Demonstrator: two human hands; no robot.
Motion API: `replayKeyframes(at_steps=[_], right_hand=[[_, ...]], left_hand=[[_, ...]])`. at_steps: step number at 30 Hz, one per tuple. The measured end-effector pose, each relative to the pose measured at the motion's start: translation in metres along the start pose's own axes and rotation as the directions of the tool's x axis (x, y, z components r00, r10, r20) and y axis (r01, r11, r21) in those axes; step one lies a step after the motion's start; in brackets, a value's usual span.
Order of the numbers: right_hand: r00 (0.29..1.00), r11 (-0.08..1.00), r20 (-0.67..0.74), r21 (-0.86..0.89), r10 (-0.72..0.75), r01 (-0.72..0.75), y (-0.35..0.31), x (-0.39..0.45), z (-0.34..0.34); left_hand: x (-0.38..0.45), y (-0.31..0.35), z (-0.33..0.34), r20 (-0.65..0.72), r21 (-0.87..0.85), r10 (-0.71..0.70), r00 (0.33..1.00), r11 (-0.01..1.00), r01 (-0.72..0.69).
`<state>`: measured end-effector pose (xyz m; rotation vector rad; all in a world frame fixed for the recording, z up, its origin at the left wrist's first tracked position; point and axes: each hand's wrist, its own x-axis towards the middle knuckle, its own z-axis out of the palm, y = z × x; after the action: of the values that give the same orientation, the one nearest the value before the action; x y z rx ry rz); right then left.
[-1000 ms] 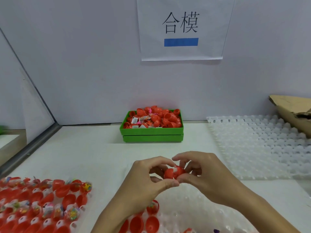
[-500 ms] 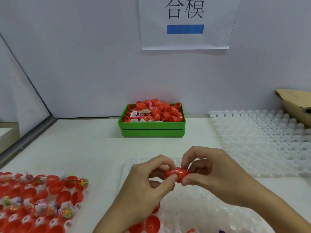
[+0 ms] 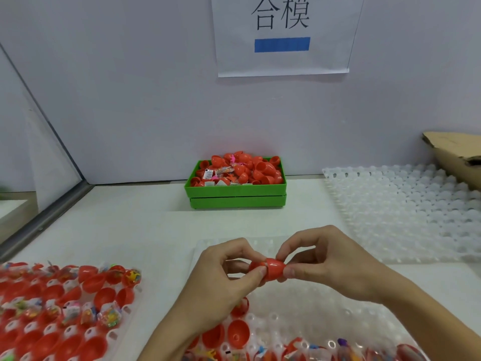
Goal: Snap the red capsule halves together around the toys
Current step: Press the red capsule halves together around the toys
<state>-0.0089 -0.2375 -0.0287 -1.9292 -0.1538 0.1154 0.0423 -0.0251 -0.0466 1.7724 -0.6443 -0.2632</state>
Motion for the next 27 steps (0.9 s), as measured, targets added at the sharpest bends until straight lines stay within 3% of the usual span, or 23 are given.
replayKeyframes(at_steps=[12, 18, 22, 27], right_hand=[[0.996, 0.993, -0.069, 0.097, -0.061, 0.068, 0.015, -0.012, 0.005], [0.986, 0.979, -0.108, 0.143, -0.127, 0.142, 0.015, -0.014, 0.007], [0.987, 0.979, -0.109, 0.158, -0.116, 0.132, 0.017, -0.013, 0.009], [0.992, 0.983, -0.077, 0.149, -0.1, 0.11, 0.017, -0.014, 0.01]], left_hand=[[-0.006, 0.006, 0.008, -0.032, 0.067, 0.034, 0.999, 0.997, -0.032], [-0.009, 0.008, 0.009, -0.048, 0.016, 0.065, 0.997, 0.998, -0.064], [-0.007, 0.005, 0.009, -0.019, 0.065, 0.059, 0.998, 0.996, -0.057], [-0.006, 0.001, 0.009, -0.048, 0.01, 0.042, 0.998, 0.999, -0.042]])
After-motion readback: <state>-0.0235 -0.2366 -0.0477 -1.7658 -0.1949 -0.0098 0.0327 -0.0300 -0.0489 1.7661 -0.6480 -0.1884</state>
